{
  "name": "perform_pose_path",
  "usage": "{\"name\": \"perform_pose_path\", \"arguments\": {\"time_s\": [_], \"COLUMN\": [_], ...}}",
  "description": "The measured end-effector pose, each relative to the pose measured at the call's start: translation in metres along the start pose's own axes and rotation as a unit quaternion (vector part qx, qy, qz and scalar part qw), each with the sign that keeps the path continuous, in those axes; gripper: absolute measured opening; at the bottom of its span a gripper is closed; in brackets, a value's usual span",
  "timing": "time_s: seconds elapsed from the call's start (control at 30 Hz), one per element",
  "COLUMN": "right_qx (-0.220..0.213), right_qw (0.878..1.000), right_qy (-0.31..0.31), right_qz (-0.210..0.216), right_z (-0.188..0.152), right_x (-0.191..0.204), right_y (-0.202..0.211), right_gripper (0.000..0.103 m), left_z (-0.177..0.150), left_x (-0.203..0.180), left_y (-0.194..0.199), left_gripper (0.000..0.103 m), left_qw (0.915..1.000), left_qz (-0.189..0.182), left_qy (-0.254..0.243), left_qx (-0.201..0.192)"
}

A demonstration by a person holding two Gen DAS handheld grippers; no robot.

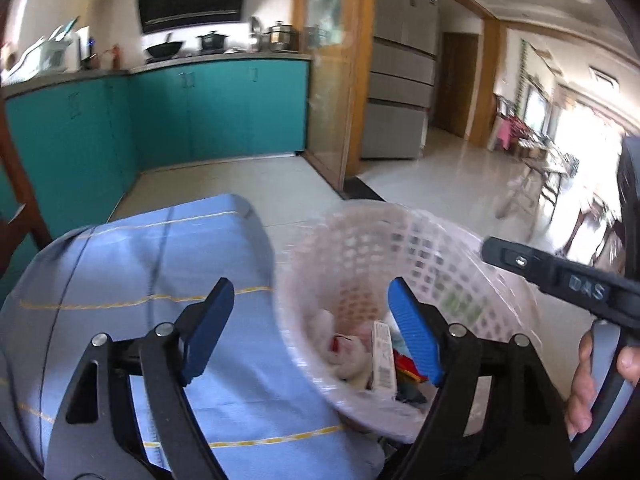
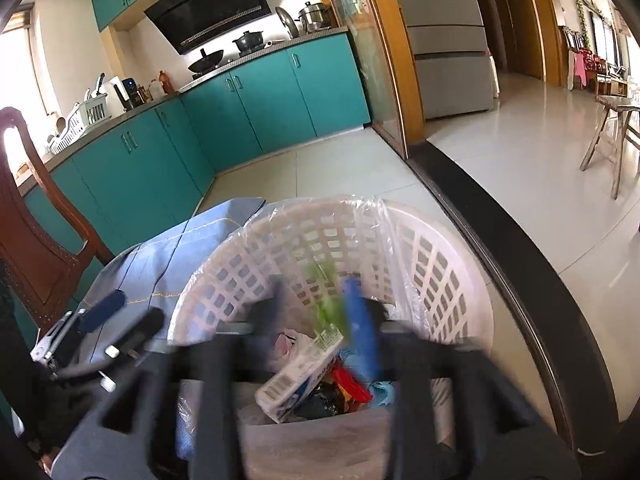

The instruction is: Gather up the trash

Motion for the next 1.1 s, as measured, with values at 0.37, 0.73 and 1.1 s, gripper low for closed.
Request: {"name": "perform_pose_path", "arguments": {"time_s": [0.37,0.73,1.1], "right_qx": [-0.083,-0.135,-0.140], "right_qw": [0.995,0.976,0.975], "right_qy": [0.031,0.160,0.160], "right_qz": [-0.041,-0.056,-0.069], "right_z": [-0.010,-0.056,-0.058], "right_x": [0.029,0.132,0.148], "right_y": [0.049,0.142,0.175], "right_gripper": [0.088,0.100,0.100], "left_z": [-0.001,-0.013,-0.020], "left_x": [0.062,0.073,0.085], "left_y": [0.061,0.201,0.248], "left_gripper": [0.099,0.100,0.100], "left_qw": [0.9946,0.9855,0.9821], "left_qz": [0.102,0.158,0.175], "left_qy": [0.018,0.016,0.025], "left_qx": [-0.014,-0.059,-0.066]}}
Point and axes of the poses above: each gripper's, at about its wrist camera, not at the fingertips, and y roughly against the way its jaws point, x to its left, z to its top, the point moved 5 cm from there along -y, roughly the way its jaws point, and after that the axes turned 3 degrees about -z, right-handed, at the moved point
